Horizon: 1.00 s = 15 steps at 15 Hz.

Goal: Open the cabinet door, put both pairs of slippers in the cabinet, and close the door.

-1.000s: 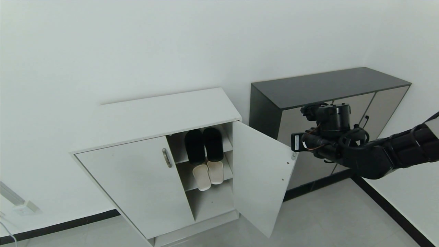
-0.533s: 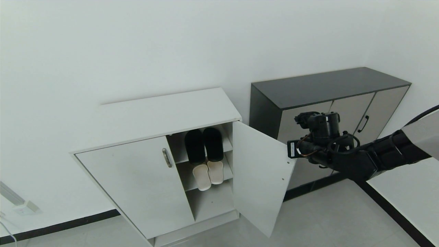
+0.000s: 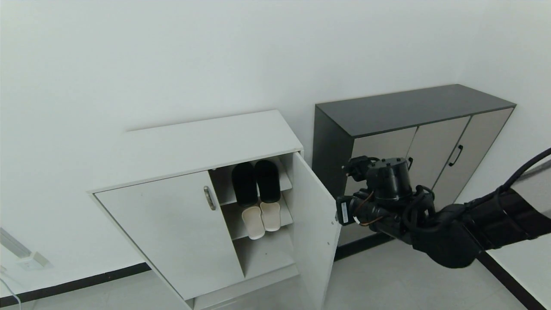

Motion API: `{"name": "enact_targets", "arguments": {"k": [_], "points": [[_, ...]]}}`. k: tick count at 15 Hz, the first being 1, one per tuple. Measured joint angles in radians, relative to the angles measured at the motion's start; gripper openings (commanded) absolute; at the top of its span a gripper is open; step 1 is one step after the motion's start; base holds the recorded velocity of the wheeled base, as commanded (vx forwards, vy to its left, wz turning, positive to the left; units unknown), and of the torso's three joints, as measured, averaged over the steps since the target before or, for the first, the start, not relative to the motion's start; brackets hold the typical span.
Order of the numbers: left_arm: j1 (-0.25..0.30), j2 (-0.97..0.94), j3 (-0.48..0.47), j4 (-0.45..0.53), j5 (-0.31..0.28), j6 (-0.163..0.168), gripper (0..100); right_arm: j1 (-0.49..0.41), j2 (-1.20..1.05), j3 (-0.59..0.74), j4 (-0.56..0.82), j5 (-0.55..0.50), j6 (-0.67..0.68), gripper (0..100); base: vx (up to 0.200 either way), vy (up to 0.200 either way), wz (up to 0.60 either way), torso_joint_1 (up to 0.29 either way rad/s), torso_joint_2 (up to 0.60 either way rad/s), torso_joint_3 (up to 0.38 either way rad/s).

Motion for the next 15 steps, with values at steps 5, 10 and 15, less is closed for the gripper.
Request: {"name": "enact_targets", "arguments": {"k": [5, 10, 15], "points": [[0.0, 0.0, 0.0, 0.0, 0.001, 0.0, 0, 0.084, -0.052, 0.059, -0.029, 0.004, -0.05, 0, 0.0, 0.0, 0.0, 0.0, 0.0, 0.0], [0.0, 0.0, 0.0, 0.0, 0.0, 0.0, 0, 0.089, -0.069, 0.059, -0.073, -0.005, -0.051, 0, 0.0, 0.0, 0.24, 0.0, 0.0, 0.002], [0.0, 0.0, 0.0, 0.0, 0.001, 0.0, 0, 0.09, -0.078, 0.06, -0.076, -0.004, -0.051, 0, 0.0, 0.0, 0.6, 0.003, 0.01, 0.002]]}}
